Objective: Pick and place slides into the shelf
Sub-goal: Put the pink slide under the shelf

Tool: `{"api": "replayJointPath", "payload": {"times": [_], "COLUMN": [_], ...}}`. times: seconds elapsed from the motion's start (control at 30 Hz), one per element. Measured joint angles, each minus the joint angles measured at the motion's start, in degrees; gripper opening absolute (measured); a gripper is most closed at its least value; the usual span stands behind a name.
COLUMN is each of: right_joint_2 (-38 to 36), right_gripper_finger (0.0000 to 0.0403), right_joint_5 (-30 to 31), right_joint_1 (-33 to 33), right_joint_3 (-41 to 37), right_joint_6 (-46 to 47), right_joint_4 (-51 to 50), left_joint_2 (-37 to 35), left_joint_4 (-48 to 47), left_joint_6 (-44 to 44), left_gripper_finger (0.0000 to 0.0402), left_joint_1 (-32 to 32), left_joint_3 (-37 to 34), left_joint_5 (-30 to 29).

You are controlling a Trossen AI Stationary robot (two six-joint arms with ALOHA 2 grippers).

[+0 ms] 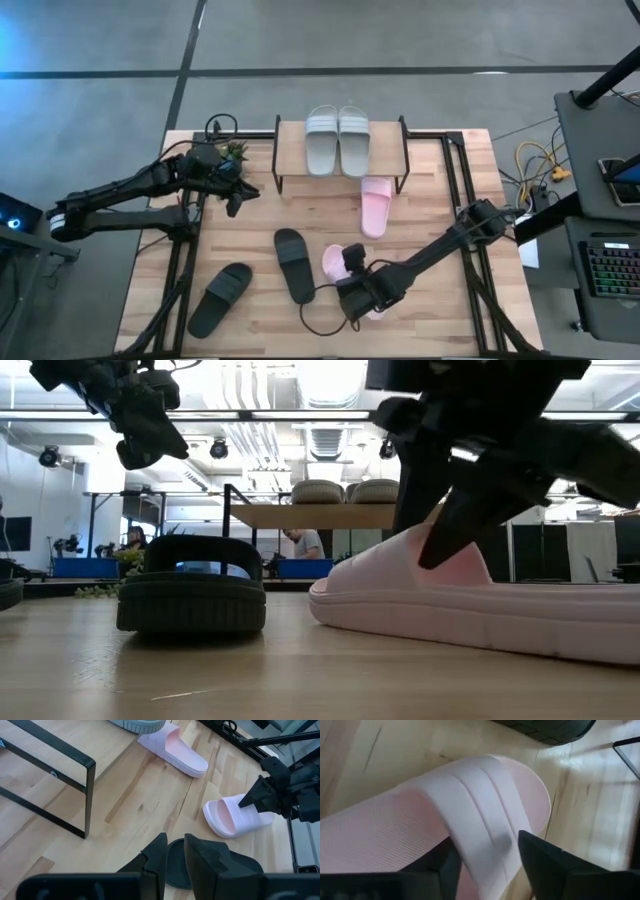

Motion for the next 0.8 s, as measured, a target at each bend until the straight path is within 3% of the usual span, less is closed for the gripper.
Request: {"api": "replayJointPath", "payload": {"times": [0.37,0.8], "right_joint_2": [0.00,0.09], "right_gripper_finger": [0.0017,0.0014], "right_joint_5": [6.36,13.08], "right_joint_1": [-7.43,-19.09], "right_joint_3": [-0.21,-0.48], "right_joint_6": [12.44,10.43], "right_joint_4": [1.01,-0.29], "left_joint_2": [0.02,0.02], "left_joint_4": [0.02,0.63], "left_joint_6": [-1.27,-1.27], "left_gripper_finger": [0.0051,0.0051], "left_joint_1": [0.00,0.00], "left_joint_3": [0.00,0.00], "left_joint_5": [0.02,0.00]}}
